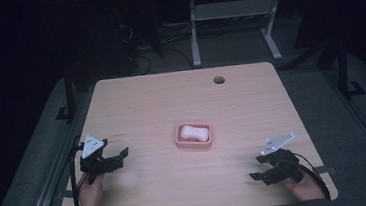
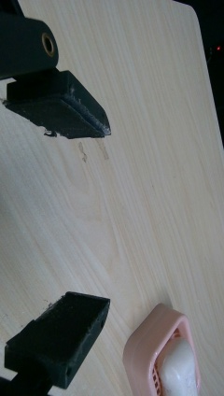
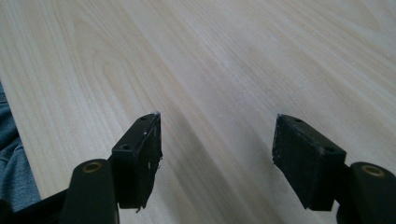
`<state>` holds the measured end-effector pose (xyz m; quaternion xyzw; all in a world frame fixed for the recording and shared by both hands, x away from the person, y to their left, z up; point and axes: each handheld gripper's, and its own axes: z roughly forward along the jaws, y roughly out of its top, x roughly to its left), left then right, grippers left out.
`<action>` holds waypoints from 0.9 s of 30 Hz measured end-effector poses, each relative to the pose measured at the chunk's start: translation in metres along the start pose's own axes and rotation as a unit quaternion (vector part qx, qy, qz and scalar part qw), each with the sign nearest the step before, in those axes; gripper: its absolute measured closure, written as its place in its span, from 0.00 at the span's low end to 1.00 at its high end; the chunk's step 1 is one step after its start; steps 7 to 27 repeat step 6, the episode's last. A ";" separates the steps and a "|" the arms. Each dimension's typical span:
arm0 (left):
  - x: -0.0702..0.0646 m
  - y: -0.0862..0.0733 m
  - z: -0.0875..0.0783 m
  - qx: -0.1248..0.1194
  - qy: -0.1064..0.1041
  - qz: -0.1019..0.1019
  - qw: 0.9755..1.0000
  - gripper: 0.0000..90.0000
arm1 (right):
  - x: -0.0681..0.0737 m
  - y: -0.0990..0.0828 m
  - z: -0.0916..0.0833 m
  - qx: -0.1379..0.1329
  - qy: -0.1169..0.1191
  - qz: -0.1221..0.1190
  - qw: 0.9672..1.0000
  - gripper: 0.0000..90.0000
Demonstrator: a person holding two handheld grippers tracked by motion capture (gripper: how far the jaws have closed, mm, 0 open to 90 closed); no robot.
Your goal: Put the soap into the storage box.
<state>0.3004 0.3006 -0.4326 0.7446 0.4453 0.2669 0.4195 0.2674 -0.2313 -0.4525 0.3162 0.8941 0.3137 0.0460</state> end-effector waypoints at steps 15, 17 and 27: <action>0.000 0.000 0.000 -0.003 0.000 -0.001 1.000 0.16 | 0.007 -0.003 0.001 -0.002 -0.002 -0.004 1.000 0.35; 0.000 0.000 0.000 -0.003 0.000 -0.001 1.000 0.16 | 0.007 -0.003 0.001 -0.002 -0.002 -0.004 1.000 0.35; 0.000 0.000 0.000 -0.003 0.000 -0.001 1.000 0.16 | 0.007 -0.003 0.001 -0.002 -0.002 -0.004 1.000 0.35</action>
